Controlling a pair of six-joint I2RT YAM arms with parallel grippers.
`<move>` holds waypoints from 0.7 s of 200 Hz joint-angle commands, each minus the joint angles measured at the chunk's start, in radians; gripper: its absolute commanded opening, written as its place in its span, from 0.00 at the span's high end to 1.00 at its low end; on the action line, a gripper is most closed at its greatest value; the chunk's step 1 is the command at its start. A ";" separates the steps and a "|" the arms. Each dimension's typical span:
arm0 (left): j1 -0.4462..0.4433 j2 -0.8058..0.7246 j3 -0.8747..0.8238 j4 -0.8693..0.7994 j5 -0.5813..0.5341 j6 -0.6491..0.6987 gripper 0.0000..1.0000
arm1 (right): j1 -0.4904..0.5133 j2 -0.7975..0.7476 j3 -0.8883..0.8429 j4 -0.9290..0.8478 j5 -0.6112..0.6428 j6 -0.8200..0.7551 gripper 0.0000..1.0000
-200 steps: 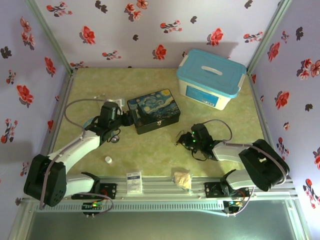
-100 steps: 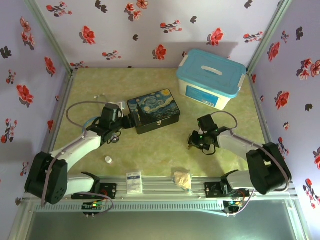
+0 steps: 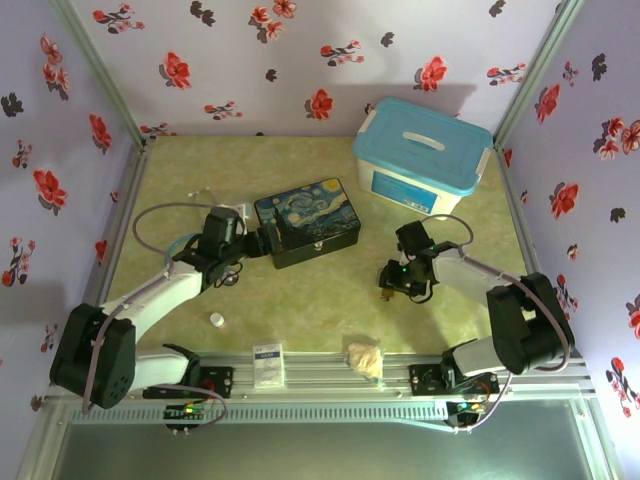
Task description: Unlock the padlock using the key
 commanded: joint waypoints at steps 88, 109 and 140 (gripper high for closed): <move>0.219 -0.339 -0.057 -0.176 -0.288 0.142 0.00 | -0.083 -0.291 0.109 0.064 0.334 -0.148 0.01; 0.226 -0.310 -0.087 -0.130 -0.409 0.166 0.00 | -0.105 -0.269 0.129 0.066 0.448 -0.189 0.01; 0.227 -0.248 -0.171 0.066 -0.647 0.278 0.00 | -0.199 -0.302 -0.012 0.308 0.517 -0.254 0.01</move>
